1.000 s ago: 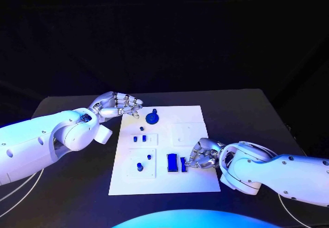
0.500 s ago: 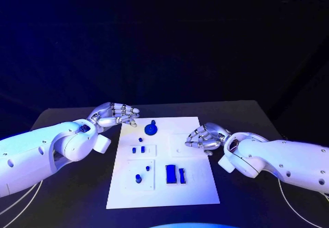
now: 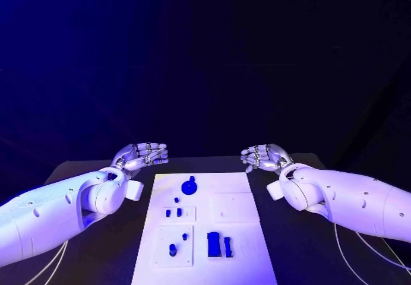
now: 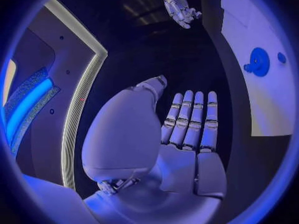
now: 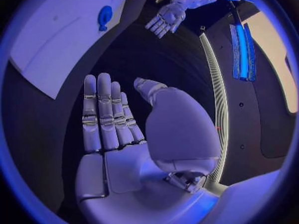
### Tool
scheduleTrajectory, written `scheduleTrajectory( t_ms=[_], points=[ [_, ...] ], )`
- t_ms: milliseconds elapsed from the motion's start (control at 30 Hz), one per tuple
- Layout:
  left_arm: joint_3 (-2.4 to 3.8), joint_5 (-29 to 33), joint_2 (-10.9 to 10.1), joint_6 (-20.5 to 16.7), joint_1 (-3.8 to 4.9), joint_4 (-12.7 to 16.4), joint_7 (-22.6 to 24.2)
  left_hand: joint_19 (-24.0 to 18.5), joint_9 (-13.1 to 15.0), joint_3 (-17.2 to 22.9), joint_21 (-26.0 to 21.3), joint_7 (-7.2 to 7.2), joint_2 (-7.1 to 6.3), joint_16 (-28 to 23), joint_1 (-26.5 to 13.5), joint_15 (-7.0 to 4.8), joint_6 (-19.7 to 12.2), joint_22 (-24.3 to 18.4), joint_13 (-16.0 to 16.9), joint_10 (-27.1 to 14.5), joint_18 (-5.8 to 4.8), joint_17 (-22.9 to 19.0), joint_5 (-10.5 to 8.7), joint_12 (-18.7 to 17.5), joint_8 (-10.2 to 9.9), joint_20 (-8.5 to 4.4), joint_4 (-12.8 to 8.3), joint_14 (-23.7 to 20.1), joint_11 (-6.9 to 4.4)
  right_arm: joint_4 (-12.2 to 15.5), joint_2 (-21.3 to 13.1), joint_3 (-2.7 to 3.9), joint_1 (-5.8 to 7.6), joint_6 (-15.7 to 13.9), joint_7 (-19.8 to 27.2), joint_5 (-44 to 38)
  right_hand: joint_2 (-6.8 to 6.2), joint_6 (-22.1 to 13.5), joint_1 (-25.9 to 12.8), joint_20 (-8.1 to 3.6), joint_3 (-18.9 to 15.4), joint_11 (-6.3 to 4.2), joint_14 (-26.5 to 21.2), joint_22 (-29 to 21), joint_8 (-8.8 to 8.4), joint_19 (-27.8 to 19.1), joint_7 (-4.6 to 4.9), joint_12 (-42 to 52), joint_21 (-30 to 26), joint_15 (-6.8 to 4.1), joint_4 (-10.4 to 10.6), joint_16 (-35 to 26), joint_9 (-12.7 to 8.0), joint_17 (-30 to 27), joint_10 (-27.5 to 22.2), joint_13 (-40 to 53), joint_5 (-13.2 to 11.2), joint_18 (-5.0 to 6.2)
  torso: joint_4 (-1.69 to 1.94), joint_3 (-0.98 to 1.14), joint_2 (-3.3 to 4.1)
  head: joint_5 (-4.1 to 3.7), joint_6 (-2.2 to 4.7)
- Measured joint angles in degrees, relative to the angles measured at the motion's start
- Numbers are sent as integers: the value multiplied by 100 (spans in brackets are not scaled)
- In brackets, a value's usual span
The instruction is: Assemble the parts on the task board
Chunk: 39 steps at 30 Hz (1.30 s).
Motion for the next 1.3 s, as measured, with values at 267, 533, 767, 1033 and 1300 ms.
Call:
scheduleTrajectory(
  t_ms=[267, 533, 767, 1033, 1300],
  points=[
    [0, 299, 121, -227, -50, -216, 253, -1089, -346, -818, -683, -330, 427, -1183, -574, -222, -1210, -454, -102, -1387, -366, -352, -263, -708, -492, -452, -318, -1104, -294, -403, 231, 19, 3, 127, 373, 472, 335, -1160, -683, -25, -693, -40, -2026, -2220, -544, -2017, -179, -1002, -371, 109, -354, -1932, -1069, -1365, -1393, -1883, -264, -138, 0, 18, -45, 31, 146],
    [16, 295, 93, -435, -124, 128, 242, -3148, -837, -1784, -1124, -850, 990, -2156, -2820, -845, -3605, -731, -293, -4037, -761, -733, -833, -1263, -1183, -1352, -1205, -3172, -960, 137, 93, 249, -180, -93, 372, 551, 957, -3726, -4130, -746, -2361, -573, -5057, -4470, -1101, -4831, -884, -1671, -562, -261, -759, -3097, -2539, -2631, -4408, -2966, -803, -662, 45, 68, -150, 179, 169],
    [58, 301, 62, -1194, -290, 865, 335, -3668, -963, -2034, -1227, -983, 1139, -2400, -6356, -1009, -4209, -803, -340, -4711, -851, -830, -971, -1397, -1332, -1588, -1426, -3686, -1128, 1213, -141, 669, -530, -727, 542, 868, 1115, -4374, -6314, -926, -2775, -703, -5822, -5038, -1230, -5540, -1060, -1820, -590, -357, -864, -3392, -2909, -2950, -5161, -3238, -920, -765, 70, 96, -207, 224, 181],
    [95, 328, 37, -2309, -444, 1563, 521, -3802, -1000, -2118, -1253, -1043, 1187, -2455, -7938, -1057, -4387, -821, -352, -4904, -851, -857, -1003, -1429, -1396, -1661, -1478, -3838, -1181, 1954, -306, 931, -762, -1515, 806, 1290, 1163, -4558, -7019, -985, -2885, -738, -6050, -5220, -1263, -5740, -1116, -1874, -612, -396, -894, -3470, -3029, -3050, -5383, -3324, -946, -854, 74, 101, -219, 225, 182],
    [105, 352, 26, -2947, -483, 1750, 655, -3874, -1011, -2134, -1253, -1054, 1201, -2491, -8462, -1078, -4440, -829, -358, -4986, -901, -866, -1024, -1429, -1396, -1691, -1494, -3899, -1200, 2034, -325, 952, -786, -1853, 949, 1491, 1182, -4637, -7251, -1005, -2941, -759, -6128, -5279, -1285, -5821, -1140, -1874, -612, -400, -903, -3502, -3063, -3082, -5464, -3351, -979, -853, 74, 102, -220, 225, 182]
  ],
)
